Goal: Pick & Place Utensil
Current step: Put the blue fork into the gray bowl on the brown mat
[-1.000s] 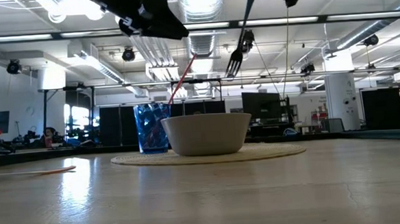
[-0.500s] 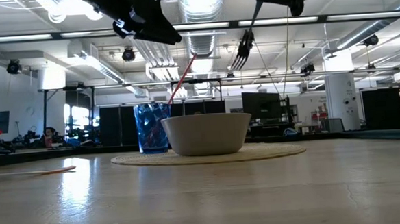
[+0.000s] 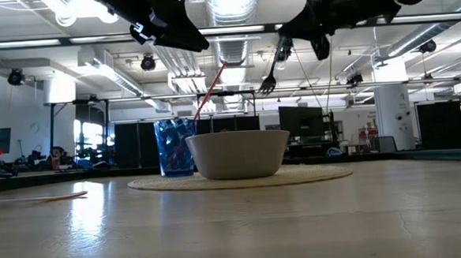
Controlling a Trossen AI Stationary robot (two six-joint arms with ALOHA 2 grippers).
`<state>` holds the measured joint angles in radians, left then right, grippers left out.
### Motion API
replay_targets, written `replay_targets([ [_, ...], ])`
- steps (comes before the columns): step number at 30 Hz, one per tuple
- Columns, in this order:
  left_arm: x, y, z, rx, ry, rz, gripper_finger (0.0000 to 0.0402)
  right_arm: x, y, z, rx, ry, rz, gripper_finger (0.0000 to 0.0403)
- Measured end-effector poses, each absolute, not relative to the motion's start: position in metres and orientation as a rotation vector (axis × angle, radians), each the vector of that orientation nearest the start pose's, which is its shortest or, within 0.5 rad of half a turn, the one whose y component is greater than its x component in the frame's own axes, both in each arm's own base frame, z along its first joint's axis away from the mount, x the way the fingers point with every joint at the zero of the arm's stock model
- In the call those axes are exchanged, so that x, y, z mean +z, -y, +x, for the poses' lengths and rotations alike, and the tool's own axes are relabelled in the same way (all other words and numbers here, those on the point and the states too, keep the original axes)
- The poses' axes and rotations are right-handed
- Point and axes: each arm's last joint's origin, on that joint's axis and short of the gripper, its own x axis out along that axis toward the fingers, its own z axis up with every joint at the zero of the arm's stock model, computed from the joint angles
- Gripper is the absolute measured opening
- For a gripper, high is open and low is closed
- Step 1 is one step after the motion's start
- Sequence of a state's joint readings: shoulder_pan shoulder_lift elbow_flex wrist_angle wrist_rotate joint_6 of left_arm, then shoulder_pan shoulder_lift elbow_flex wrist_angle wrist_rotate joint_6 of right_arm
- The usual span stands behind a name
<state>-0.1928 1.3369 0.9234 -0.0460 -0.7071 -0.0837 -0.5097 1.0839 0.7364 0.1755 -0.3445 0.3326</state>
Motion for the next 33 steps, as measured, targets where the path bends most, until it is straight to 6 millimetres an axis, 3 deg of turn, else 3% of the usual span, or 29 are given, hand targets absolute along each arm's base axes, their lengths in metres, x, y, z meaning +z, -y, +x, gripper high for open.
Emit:
replay_targets([
  [20,0.277,0.037,0.286,0.521,-0.396,0.118,0.0152,0.232,0.168,0.249,-0.004,-0.199,0.724,0.0008],
  [33,0.277,0.037,0.286,0.521,-0.396,0.119,0.0152,0.187,0.185,0.266,-0.014,-0.248,0.826,0.0008],
])
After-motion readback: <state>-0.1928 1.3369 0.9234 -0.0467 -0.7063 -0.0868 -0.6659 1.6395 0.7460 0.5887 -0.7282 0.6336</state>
